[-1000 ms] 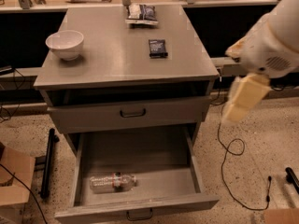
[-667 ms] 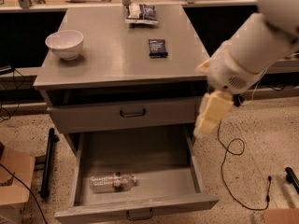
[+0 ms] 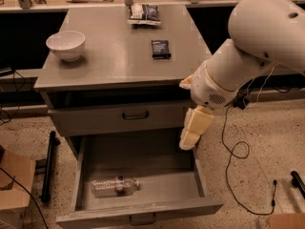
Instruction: Pick water bottle from middle drawer and place on counter
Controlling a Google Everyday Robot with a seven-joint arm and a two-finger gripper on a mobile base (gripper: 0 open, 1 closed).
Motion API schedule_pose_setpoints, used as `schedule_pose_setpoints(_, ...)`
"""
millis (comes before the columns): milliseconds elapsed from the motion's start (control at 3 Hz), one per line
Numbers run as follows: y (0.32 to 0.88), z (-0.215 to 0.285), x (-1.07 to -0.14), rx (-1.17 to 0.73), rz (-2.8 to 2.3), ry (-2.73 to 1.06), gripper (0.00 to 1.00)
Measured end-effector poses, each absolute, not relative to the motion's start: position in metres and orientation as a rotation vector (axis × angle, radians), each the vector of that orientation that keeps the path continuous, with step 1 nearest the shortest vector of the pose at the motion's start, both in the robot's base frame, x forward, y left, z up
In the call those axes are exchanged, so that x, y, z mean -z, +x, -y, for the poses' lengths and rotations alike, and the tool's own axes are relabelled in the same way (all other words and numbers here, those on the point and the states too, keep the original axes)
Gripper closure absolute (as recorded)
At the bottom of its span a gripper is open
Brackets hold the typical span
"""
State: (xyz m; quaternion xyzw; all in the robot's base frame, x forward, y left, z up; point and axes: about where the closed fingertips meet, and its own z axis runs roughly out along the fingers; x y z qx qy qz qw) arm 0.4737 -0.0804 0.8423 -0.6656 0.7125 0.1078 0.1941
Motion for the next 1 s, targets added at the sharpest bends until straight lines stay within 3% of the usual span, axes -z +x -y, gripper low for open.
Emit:
schedule_pose_setpoints(333,0.474,0.072,-0.819,-0.302,-2.062,-1.923,0.0)
schedule_pose_setpoints(667,0.466,0.042,-0.763,-0.426,-2.048,-1.962,0.0)
schedule_pose_setpoints(1000,0.472,-0.012,-0.686,-0.574,-1.956,-1.954,0.0)
